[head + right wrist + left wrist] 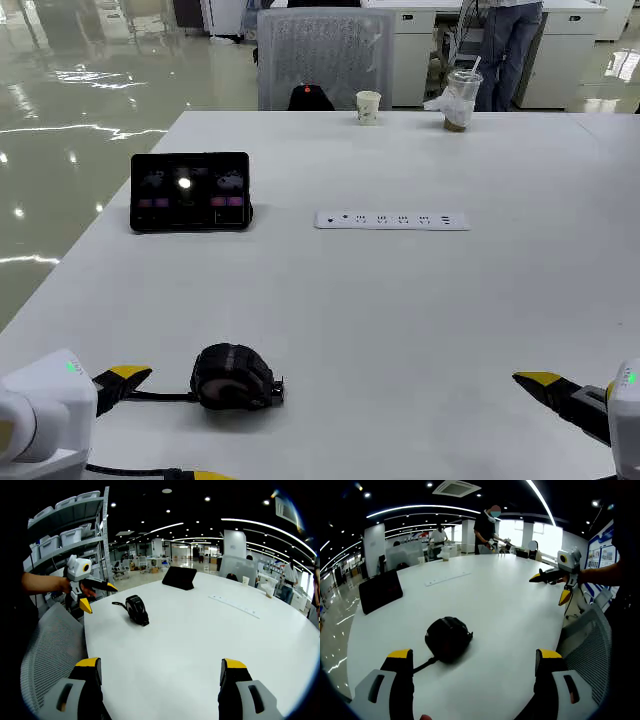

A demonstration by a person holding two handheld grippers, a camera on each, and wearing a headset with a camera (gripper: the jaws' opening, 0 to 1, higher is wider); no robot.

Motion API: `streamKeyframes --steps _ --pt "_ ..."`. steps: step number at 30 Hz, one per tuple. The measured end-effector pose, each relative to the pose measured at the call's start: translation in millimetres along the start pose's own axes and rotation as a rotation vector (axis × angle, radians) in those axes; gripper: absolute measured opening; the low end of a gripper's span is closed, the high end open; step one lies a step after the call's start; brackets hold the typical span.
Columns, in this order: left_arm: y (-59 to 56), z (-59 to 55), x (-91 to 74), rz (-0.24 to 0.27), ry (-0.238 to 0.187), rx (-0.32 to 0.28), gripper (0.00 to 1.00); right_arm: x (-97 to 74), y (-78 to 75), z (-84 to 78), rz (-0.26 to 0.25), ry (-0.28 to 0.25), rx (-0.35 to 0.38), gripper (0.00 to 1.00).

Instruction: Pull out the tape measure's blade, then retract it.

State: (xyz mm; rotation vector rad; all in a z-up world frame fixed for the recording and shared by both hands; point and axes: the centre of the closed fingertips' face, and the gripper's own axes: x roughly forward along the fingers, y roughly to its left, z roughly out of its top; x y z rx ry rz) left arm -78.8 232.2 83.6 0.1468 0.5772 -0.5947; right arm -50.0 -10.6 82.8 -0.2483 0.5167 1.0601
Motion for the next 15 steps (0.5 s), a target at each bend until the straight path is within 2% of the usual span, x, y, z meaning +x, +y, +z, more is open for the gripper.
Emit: streamKeyframes --steps 15 --pt "5.4 1.7 6.7 -0.032 0.033 0.017 0.99 16.5 -6.0 2.1 0.054 0.031 -0.067 0.95"
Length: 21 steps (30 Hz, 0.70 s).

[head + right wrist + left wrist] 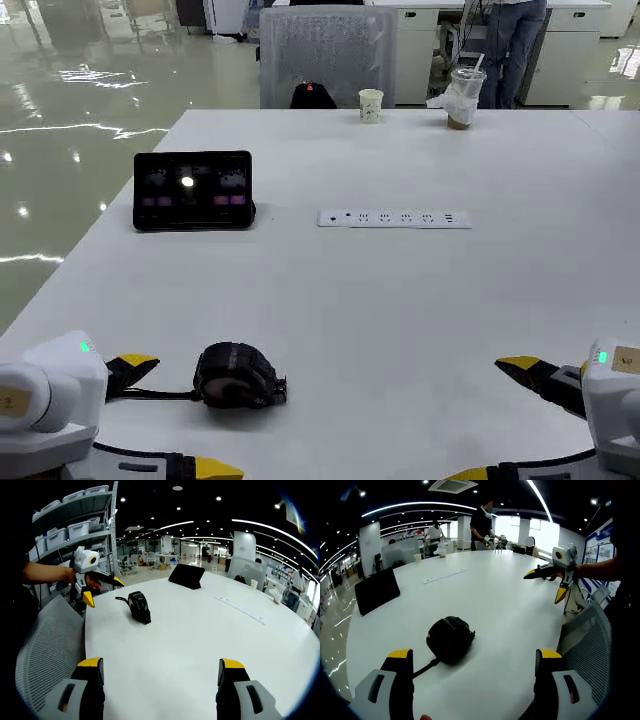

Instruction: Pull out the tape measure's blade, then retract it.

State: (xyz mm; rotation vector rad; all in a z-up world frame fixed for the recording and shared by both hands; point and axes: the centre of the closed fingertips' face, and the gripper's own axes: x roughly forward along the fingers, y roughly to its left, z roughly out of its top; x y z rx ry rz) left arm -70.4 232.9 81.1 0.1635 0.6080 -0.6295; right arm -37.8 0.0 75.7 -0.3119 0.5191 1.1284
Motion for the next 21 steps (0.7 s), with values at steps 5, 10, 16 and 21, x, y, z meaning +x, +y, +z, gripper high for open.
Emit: streamKeyframes --steps 5,10,16,21 --pt "0.7 2.0 6.2 -0.012 0.015 0.016 0.99 5.6 -3.6 3.7 0.017 0.002 -0.024 0.93" --pt "2.7 2.2 12.1 -0.025 0.036 0.038 0.99 12.6 -6.1 7.0 0.036 0.007 -0.046 0.91" --pt "7.1 2.0 16.4 -0.038 0.055 0.053 0.99 20.4 -9.6 10.3 0.055 0.006 -0.071 0.89" --pt "10.7 2.1 20.0 -0.049 0.073 0.068 0.99 28.0 -12.4 14.0 0.073 0.012 -0.097 0.88"
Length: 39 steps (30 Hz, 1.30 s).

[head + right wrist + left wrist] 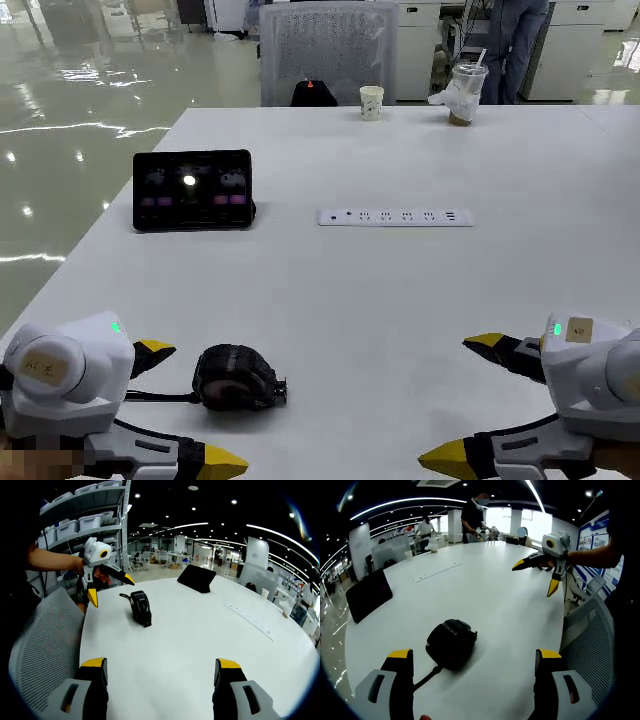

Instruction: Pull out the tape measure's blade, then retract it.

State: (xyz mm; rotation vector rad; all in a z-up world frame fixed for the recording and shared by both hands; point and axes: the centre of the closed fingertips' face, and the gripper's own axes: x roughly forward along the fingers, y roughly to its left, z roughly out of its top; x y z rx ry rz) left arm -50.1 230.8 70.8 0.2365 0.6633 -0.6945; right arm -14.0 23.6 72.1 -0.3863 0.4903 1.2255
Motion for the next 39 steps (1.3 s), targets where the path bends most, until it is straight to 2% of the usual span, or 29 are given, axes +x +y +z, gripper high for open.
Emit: streamKeyframes --steps 11,16,31,39 --pt "6.9 2.2 8.3 -0.02 0.037 0.033 0.97 20.2 -3.6 7.1 0.052 0.012 -0.06 0.81" --pt "14.4 1.6 13.5 -0.025 0.052 0.041 0.95 29.2 -3.7 11.7 0.073 0.014 -0.093 0.78" --pt "25.9 -4.0 19.8 -0.057 0.116 0.134 0.8 57.6 -3.3 22.7 0.131 0.031 -0.214 0.63" --pt "29.6 -4.2 24.3 -0.08 0.126 0.16 0.72 72.8 -3.1 24.8 0.163 0.054 -0.26 0.56"
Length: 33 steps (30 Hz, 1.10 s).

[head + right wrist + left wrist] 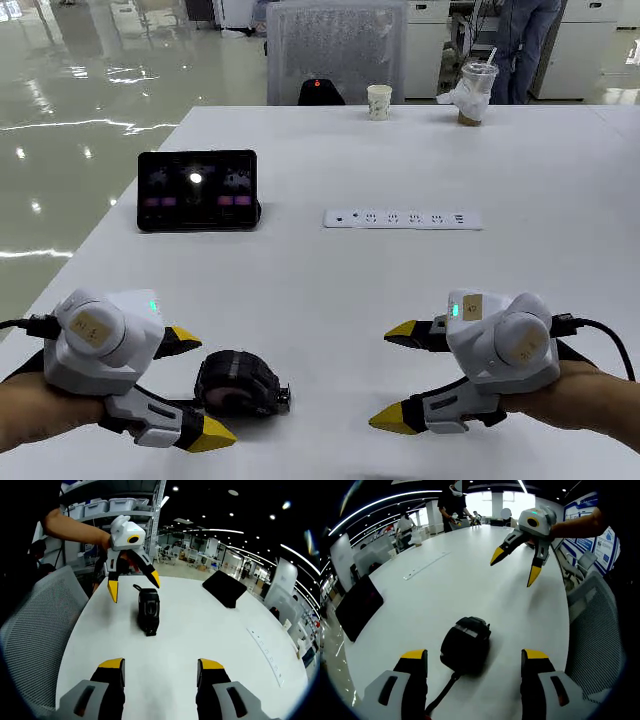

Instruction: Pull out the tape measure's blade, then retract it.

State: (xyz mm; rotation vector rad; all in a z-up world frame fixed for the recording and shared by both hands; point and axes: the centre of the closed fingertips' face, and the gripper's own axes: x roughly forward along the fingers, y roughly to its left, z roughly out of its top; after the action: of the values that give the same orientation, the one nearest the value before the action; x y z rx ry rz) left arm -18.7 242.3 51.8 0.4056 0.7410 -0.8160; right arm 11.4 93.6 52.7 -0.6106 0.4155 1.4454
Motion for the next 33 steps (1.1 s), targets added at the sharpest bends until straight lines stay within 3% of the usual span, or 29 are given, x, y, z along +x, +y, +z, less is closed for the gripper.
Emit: streamKeyframes --steps 9,24,33 --pt "2.6 -3.3 6.3 -0.031 0.015 0.058 0.59 15.6 -0.6 4.6 0.033 0.014 -0.04 0.47" --pt "13.0 -11.3 14.3 -0.077 0.093 0.136 0.43 46.0 5.5 12.1 0.093 0.037 -0.095 0.35" --pt "14.6 -14.2 21.9 -0.095 0.132 0.174 0.4 64.5 11.8 12.0 0.135 0.07 -0.126 0.3"
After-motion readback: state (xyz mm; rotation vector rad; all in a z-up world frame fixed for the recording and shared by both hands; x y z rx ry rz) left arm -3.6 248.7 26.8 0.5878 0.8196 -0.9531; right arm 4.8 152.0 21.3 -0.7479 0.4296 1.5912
